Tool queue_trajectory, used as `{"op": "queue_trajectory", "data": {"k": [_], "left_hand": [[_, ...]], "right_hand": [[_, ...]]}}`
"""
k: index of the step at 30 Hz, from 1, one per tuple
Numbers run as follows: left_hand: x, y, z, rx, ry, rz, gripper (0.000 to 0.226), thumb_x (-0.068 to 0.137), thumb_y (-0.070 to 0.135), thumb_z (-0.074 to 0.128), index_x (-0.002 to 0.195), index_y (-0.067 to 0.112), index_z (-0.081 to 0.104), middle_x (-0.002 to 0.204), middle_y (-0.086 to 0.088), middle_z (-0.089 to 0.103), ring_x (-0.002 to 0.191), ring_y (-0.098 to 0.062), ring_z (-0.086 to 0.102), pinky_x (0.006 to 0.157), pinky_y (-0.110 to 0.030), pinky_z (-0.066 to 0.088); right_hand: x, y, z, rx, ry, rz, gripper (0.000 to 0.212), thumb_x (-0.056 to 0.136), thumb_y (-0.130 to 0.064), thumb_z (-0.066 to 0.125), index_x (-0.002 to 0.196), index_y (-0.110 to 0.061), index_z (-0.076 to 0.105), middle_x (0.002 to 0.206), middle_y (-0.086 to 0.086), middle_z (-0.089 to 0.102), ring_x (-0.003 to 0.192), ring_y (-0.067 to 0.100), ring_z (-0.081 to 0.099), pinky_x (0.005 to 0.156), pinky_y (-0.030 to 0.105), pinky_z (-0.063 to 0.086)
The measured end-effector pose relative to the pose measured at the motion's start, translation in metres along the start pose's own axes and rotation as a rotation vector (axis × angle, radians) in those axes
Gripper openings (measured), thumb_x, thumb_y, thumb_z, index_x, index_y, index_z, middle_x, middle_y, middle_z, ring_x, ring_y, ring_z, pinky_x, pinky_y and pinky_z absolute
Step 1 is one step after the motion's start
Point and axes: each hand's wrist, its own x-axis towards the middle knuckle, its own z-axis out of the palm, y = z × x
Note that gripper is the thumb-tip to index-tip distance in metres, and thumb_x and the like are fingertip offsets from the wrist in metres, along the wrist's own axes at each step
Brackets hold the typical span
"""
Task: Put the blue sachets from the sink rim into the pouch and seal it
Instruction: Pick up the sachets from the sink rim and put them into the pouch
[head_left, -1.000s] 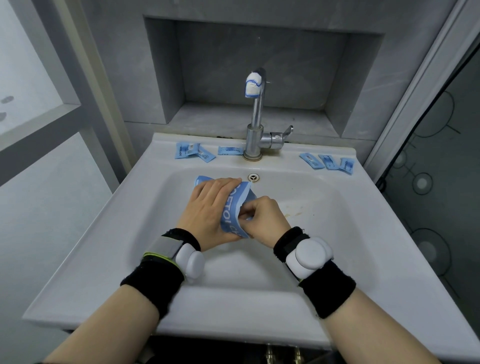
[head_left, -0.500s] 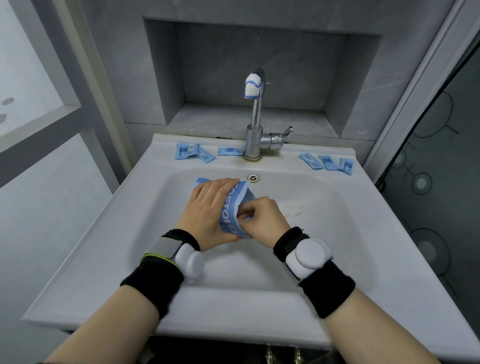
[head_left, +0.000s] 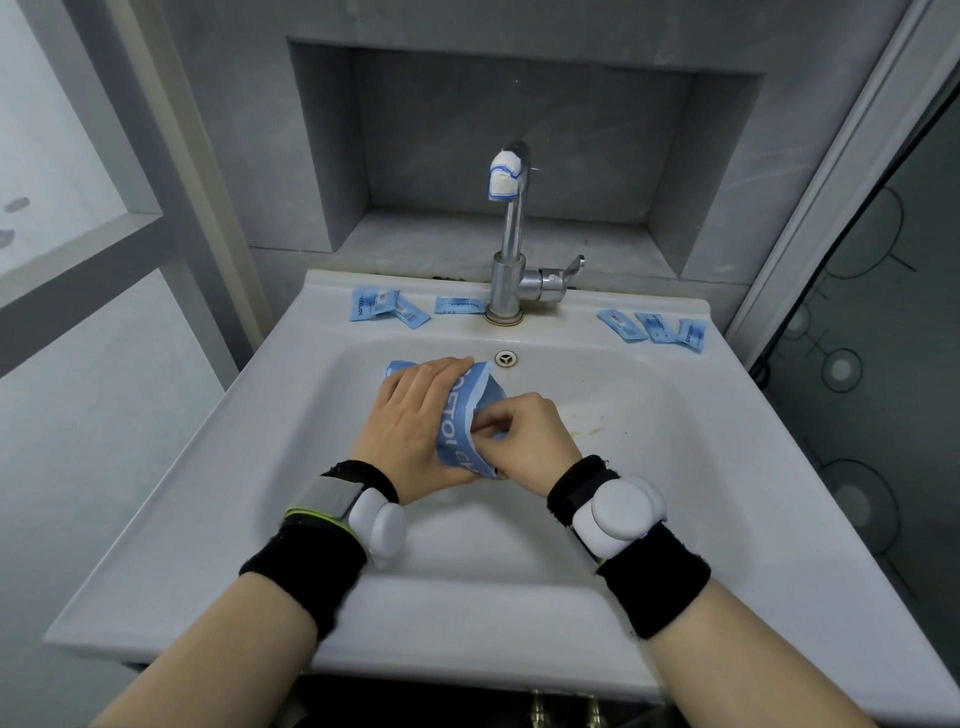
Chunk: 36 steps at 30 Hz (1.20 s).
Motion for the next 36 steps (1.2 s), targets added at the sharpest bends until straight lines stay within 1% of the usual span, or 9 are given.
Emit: {"op": "queue_trajectory", "data": {"k": [3, 6, 9, 13, 17, 21, 26, 29, 36], "left_hand": [[0.0, -0.001, 0.001, 0.023, -0.004, -0.012, 0.11, 0.054, 0.073, 0.071, 0.14, 0.016, 0.035, 0.136, -0.002, 0.048, 0.125, -0.019, 0.042, 0.107, -0.032, 0.023], [0.0, -0.001, 0.001, 0.026, -0.004, -0.019, 0.109, 0.054, 0.074, 0.07, 0.14, 0.017, 0.034, 0.136, -0.002, 0.048, 0.125, -0.02, 0.042, 0.106, -0.033, 0.024], [0.0, -0.002, 0.002, 0.032, -0.007, -0.034, 0.109, 0.055, 0.077, 0.066, 0.141, 0.017, 0.034, 0.136, -0.002, 0.047, 0.125, -0.02, 0.042, 0.106, -0.033, 0.024], [-0.001, -0.005, 0.003, 0.054, -0.012, -0.078, 0.112, 0.054, 0.076, 0.067, 0.142, 0.016, 0.033, 0.136, -0.003, 0.046, 0.125, -0.021, 0.042, 0.107, -0.034, 0.024], [-0.001, -0.005, 0.004, 0.081, 0.007, -0.093, 0.11, 0.055, 0.073, 0.069, 0.141, 0.014, 0.034, 0.134, -0.006, 0.048, 0.124, -0.024, 0.045, 0.105, -0.038, 0.029], [0.0, -0.005, 0.002, 0.089, 0.024, -0.102, 0.108, 0.055, 0.064, 0.078, 0.14, 0.011, 0.038, 0.133, -0.007, 0.05, 0.123, -0.026, 0.047, 0.105, -0.041, 0.031], [-0.002, -0.005, 0.002, 0.054, 0.041, -0.124, 0.108, 0.054, 0.064, 0.078, 0.139, 0.012, 0.038, 0.135, -0.004, 0.048, 0.125, -0.025, 0.044, 0.104, -0.041, 0.031], [-0.003, -0.006, 0.003, 0.045, 0.034, -0.139, 0.109, 0.054, 0.067, 0.076, 0.14, 0.013, 0.037, 0.135, -0.003, 0.047, 0.125, -0.024, 0.044, 0.104, -0.042, 0.033], [-0.003, -0.008, 0.004, 0.039, 0.023, -0.162, 0.109, 0.053, 0.071, 0.07, 0.141, 0.015, 0.035, 0.135, -0.001, 0.046, 0.125, -0.023, 0.044, 0.103, -0.042, 0.035]], "right_hand": [[0.001, 0.001, 0.0, 0.03, 0.041, -0.016, 0.013, 0.073, -0.013, 0.069, 0.081, -0.018, 0.078, 0.075, -0.007, 0.074, 0.069, 0.003, 0.066, 0.069, 0.019, 0.054], [0.003, 0.003, 0.0, 0.052, 0.066, -0.002, 0.012, 0.073, -0.015, 0.071, 0.081, -0.02, 0.078, 0.068, -0.018, 0.069, 0.07, 0.001, 0.066, 0.07, 0.019, 0.053], [0.004, 0.005, 0.0, 0.064, 0.09, -0.008, 0.009, 0.073, -0.017, 0.073, 0.079, -0.022, 0.078, 0.064, -0.025, 0.065, 0.067, -0.006, 0.063, 0.066, 0.012, 0.049], [0.005, 0.005, 0.0, 0.089, 0.106, -0.015, 0.007, 0.075, -0.019, 0.075, 0.08, -0.023, 0.077, 0.073, -0.017, 0.07, 0.072, 0.0, 0.066, 0.069, 0.018, 0.053], [0.007, 0.006, -0.001, 0.107, 0.145, -0.029, 0.004, 0.076, -0.021, 0.075, 0.078, -0.023, 0.077, 0.073, -0.014, 0.071, 0.067, -0.003, 0.064, 0.06, 0.008, 0.046], [0.007, 0.006, -0.006, 0.154, 0.199, -0.043, 0.003, 0.078, -0.02, 0.073, 0.077, -0.018, 0.076, 0.072, -0.009, 0.073, 0.066, 0.0, 0.066, 0.062, 0.012, 0.049], [0.008, 0.006, -0.011, 0.199, 0.27, -0.058, 0.005, 0.081, -0.019, 0.071, 0.076, -0.019, 0.074, 0.066, -0.009, 0.072, 0.062, -0.001, 0.065, 0.059, 0.006, 0.042], [0.009, 0.007, -0.013, 0.208, 0.314, -0.046, 0.008, 0.081, -0.022, 0.071, 0.074, -0.023, 0.072, 0.056, -0.01, 0.068, 0.056, 0.004, 0.065, 0.058, 0.006, 0.043], [0.01, 0.012, -0.014, 0.183, 0.336, 0.007, 0.013, 0.082, -0.026, 0.071, 0.071, -0.031, 0.068, 0.047, -0.01, 0.062, 0.049, 0.002, 0.062, 0.056, 0.005, 0.043]]}}
